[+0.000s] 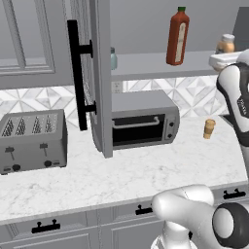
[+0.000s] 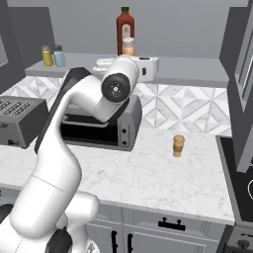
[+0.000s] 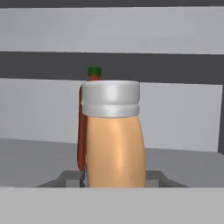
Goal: Put the shaker and condiment bottle from the counter next to their counterparts in the cabinet.
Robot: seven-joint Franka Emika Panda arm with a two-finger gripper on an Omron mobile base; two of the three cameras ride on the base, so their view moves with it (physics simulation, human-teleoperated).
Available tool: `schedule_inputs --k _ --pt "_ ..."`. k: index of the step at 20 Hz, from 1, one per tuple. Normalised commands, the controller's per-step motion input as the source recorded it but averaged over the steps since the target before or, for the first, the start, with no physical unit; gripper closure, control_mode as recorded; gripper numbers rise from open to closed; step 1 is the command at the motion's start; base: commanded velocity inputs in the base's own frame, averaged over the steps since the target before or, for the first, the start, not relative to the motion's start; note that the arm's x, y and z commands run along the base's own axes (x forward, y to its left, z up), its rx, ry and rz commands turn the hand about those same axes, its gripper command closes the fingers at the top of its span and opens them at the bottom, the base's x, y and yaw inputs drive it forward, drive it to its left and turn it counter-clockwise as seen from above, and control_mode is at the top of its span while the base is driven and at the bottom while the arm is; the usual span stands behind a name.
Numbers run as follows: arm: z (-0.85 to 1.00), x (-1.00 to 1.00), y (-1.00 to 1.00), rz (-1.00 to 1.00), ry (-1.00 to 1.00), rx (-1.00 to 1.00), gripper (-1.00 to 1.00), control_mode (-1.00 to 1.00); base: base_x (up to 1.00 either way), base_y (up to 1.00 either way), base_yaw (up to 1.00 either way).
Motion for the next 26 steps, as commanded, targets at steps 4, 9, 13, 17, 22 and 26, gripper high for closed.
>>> schedule_inputs --k 4,9,13,17,22,26 --pt "0.00 0.40 -0.16 0.12 0.00 0.00 1.00 -1.00 0.00 0.00 0.00" --pt "0.00 0.36 -0.02 0.09 0.00 0.00 1.00 -1.00 0.00 0.00 0.00" --pt "0.00 0.30 0.00 0.05 0.00 0.00 1.00 -1.00 0.00 0.00 0.00" --pt "0.00 0.21 0.00 0.02 0.00 0.00 1.00 -1.00 0.00 0.00 0.00" --pt "-0.03 0.24 0.01 0.02 0.00 0.00 1.00 -1.00 0.00 0.00 0.00" --pt "-0.06 0.27 0.03 0.01 0.00 0.00 1.00 -1.00 0.00 0.00 0.00"
